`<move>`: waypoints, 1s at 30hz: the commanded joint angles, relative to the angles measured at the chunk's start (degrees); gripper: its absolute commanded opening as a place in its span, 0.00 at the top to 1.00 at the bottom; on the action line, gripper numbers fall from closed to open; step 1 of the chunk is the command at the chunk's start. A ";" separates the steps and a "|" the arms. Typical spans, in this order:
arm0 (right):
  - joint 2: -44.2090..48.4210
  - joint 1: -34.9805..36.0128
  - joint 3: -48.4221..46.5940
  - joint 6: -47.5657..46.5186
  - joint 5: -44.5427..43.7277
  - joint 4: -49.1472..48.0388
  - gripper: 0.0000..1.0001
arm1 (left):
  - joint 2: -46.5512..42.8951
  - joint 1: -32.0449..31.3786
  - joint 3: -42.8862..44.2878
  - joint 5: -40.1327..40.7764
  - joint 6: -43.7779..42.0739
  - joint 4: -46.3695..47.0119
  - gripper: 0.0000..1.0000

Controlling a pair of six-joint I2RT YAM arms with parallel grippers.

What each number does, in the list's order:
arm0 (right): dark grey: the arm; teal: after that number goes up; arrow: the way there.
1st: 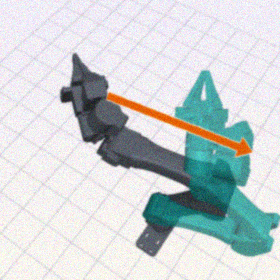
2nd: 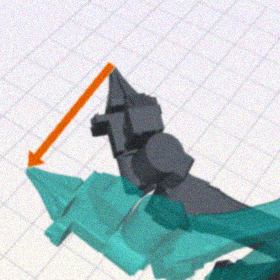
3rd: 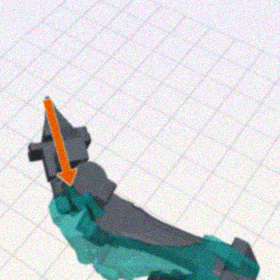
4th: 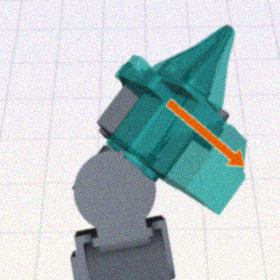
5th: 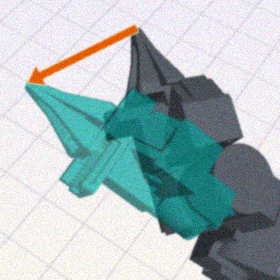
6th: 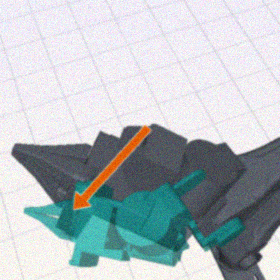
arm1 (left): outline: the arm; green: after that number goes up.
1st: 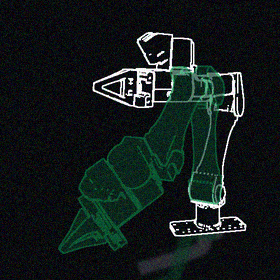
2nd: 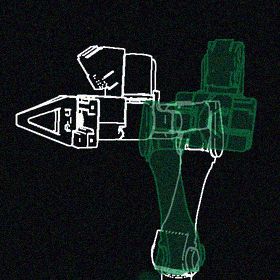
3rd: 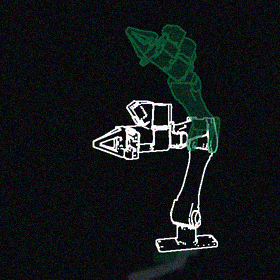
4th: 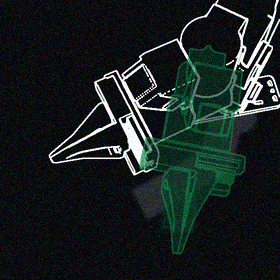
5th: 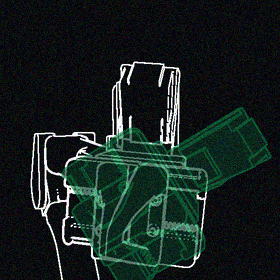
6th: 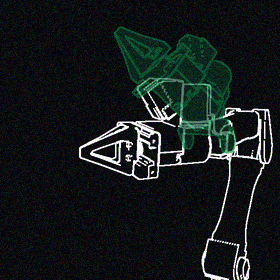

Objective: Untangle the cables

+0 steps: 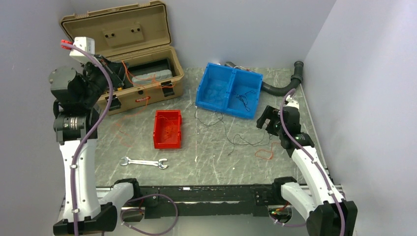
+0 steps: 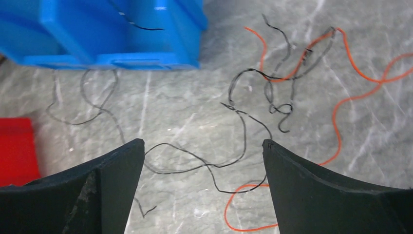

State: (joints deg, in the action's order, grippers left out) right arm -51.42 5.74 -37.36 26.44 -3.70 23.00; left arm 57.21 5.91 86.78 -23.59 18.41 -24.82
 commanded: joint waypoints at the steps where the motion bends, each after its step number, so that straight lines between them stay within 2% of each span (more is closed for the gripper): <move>1: 0.72 0.85 -4.72 -3.77 6.63 -0.46 0.07 | -0.31 0.14 -1.29 -5.46 2.29 4.98 1.00; 7: 3.20 2.11 -5.90 -2.84 10.74 -2.50 0.06 | 1.79 0.15 -6.18 -11.42 5.22 9.59 1.00; 11: 3.77 2.39 -6.50 -2.64 11.56 -2.93 0.06 | 2.73 0.15 -10.08 -12.14 5.91 11.50 1.00; 14: 4.18 2.43 -6.83 -2.70 11.55 -2.74 0.06 | 3.37 0.15 -9.76 -12.99 6.44 12.10 1.00; 18: 4.02 2.48 -7.02 -2.51 12.08 -2.91 0.06 | 4.62 0.15 -6.02 -12.35 6.21 12.37 1.00; 21: 3.81 2.46 -6.87 -2.28 12.49 -3.47 0.07 | 7.35 0.15 0.38 -13.41 6.95 11.16 1.00; 30: 3.36 2.51 -6.75 -2.00 12.49 -4.26 0.07 | 12.33 0.15 12.22 -18.35 16.01 16.15 1.00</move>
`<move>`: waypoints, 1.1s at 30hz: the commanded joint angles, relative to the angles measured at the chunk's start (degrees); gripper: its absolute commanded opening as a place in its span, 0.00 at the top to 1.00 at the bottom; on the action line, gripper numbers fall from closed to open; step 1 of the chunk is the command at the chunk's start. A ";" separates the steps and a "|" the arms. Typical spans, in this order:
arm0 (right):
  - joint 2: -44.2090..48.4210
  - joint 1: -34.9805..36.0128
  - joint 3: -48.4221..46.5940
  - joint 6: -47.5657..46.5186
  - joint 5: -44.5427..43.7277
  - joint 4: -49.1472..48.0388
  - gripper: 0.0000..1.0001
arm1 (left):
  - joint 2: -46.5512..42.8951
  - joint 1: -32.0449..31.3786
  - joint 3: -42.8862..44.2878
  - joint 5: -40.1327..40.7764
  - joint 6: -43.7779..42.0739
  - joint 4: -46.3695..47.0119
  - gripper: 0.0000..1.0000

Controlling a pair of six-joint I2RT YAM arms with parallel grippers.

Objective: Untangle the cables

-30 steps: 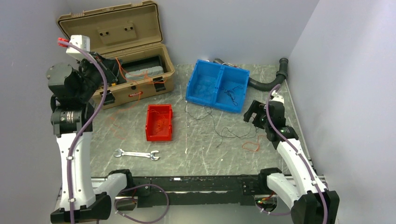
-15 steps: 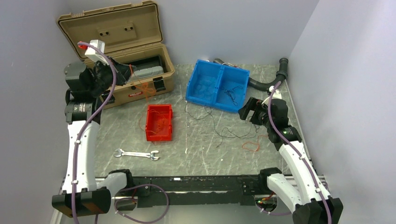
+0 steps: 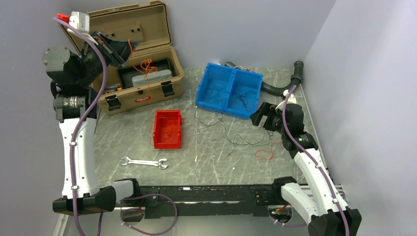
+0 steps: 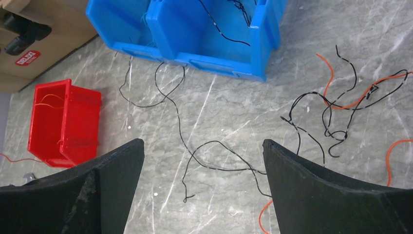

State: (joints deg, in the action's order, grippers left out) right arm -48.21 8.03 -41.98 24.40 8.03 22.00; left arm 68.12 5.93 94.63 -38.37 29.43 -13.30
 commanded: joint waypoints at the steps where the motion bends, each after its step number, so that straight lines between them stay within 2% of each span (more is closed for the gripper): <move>1: 0.05 0.23 -2.14 0.03 0.71 -3.32 0.07 | 2.06 0.09 5.21 -4.00 5.65 4.89 1.00; 6: -0.52 0.24 -2.49 -0.33 2.00 -4.02 0.07 | 3.99 0.12 8.50 -5.15 8.18 6.80 1.00; 9: -1.57 0.65 -1.75 -1.32 13.40 -9.09 0.08 | 4.48 0.13 9.59 -5.82 9.36 8.24 1.00; 11: -2.64 4.48 -0.64 -0.40 19.47 -16.86 0.08 | 4.35 0.13 8.74 -6.57 10.40 9.68 1.00; 15: -7.98 19.59 -1.30 -2.41 15.47 -27.89 0.08 | 3.61 0.14 6.49 -7.13 10.69 10.40 1.00; 21: -24.57 37.28 -6.78 -6.33 11.55 -43.22 0.10 | 3.06 0.13 5.92 -7.87 10.41 9.62 1.00; 26: -40.37 44.53 -14.01 -7.30 9.53 -54.26 0.12 | 2.02 0.13 5.91 -7.19 8.22 6.64 1.00; 33: -55.42 48.48 -26.83 -7.66 8.77 -57.88 0.14 | 1.03 0.24 4.61 -7.01 8.00 6.27 1.00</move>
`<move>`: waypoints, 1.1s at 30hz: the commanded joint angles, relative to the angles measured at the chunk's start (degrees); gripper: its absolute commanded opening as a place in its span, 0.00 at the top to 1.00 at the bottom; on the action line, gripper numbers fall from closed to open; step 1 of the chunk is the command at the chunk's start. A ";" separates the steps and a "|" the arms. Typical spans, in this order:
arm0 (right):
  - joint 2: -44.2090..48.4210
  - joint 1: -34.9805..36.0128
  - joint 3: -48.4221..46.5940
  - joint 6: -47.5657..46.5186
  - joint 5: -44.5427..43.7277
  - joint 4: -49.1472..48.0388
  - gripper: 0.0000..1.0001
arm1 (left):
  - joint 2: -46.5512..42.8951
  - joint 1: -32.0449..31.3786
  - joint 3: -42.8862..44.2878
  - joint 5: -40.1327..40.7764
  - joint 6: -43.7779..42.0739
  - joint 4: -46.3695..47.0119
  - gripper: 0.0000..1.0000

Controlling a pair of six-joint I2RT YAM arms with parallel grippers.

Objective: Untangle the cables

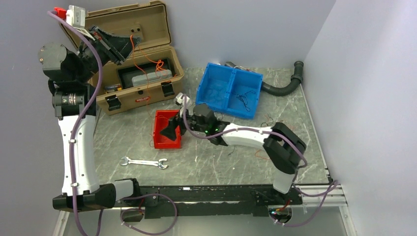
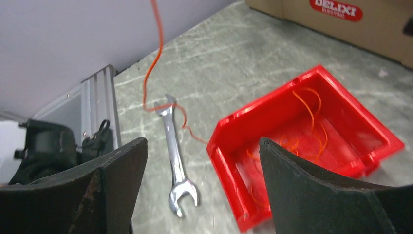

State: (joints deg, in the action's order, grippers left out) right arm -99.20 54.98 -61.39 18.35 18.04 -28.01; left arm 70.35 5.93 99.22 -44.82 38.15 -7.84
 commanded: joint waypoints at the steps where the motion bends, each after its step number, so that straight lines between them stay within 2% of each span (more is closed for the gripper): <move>1: -6.07 1.98 -9.02 -1.77 -0.99 -7.87 0.14 | -1.11 0.22 0.01 -0.68 -0.82 0.76 1.00; 9: -14.66 4.25 -16.75 -1.57 0.52 -8.97 0.17 | -0.56 0.48 0.41 -1.73 -1.41 0.25 1.00; 13: -16.72 5.13 -19.60 -1.94 0.53 -7.37 0.25 | -0.38 0.72 0.34 -2.08 -1.68 0.12 1.00; 14: -16.83 5.20 -19.72 -1.92 0.70 -7.33 0.28 | -0.31 0.79 0.36 -2.11 -1.81 -0.02 1.00; 23: -16.30 5.65 -17.47 -1.20 3.46 -9.77 0.33 | -0.13 1.26 0.49 -2.52 -1.02 0.45 1.00; 28: -18.20 6.86 -19.04 -1.23 3.29 -9.88 0.35 | 0.13 1.27 2.32 -2.24 -2.63 -1.92 1.00; 33: -16.42 7.34 -16.48 -2.94 2.80 -9.08 0.36 | 0.43 1.31 1.72 -2.34 -2.05 -1.13 1.00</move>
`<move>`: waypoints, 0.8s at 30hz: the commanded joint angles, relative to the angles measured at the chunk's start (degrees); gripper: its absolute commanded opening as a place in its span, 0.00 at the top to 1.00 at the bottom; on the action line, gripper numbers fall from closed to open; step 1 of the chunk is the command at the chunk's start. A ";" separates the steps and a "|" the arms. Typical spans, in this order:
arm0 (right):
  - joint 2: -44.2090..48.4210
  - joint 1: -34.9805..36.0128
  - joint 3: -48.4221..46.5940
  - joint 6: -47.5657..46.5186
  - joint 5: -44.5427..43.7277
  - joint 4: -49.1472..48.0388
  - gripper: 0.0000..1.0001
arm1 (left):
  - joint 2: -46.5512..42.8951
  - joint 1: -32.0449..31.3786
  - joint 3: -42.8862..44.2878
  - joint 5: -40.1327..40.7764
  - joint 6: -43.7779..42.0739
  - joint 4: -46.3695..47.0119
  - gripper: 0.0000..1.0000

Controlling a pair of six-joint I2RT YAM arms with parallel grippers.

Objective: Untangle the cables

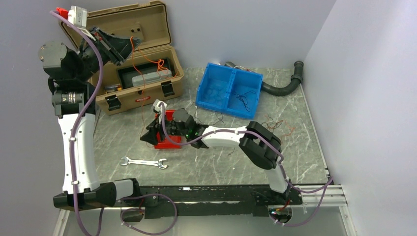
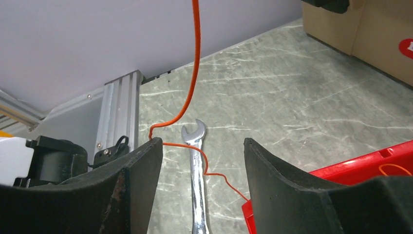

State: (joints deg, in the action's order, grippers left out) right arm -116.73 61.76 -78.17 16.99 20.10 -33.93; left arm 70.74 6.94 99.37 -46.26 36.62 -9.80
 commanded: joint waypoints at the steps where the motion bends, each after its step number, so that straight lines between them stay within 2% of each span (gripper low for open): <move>1: 1.75 0.56 1.65 -1.80 0.68 -3.73 0.36 | 0.09 0.40 1.47 -1.06 -0.27 1.22 1.00; 7: 4.76 0.50 6.59 -3.46 0.14 -3.69 0.37 | 0.57 0.44 2.35 -1.29 0.01 0.95 1.00; 13: 9.55 -3.22 17.02 0.25 1.28 -10.49 0.33 | 0.12 0.39 1.73 -1.29 0.30 1.66 1.00; 18: 9.08 -3.26 15.72 -1.17 1.76 -8.57 0.33 | 0.18 0.53 1.51 -1.48 0.85 2.19 1.00; 24: 5.33 -2.73 9.27 -0.04 3.57 -8.49 0.33 | 0.28 0.48 2.05 -1.56 0.83 2.16 1.00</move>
State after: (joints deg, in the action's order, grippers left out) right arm -110.13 58.26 -63.24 16.40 21.63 -38.70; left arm 71.48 7.16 99.68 -46.74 37.06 -9.69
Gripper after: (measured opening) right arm 0.673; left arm 0.012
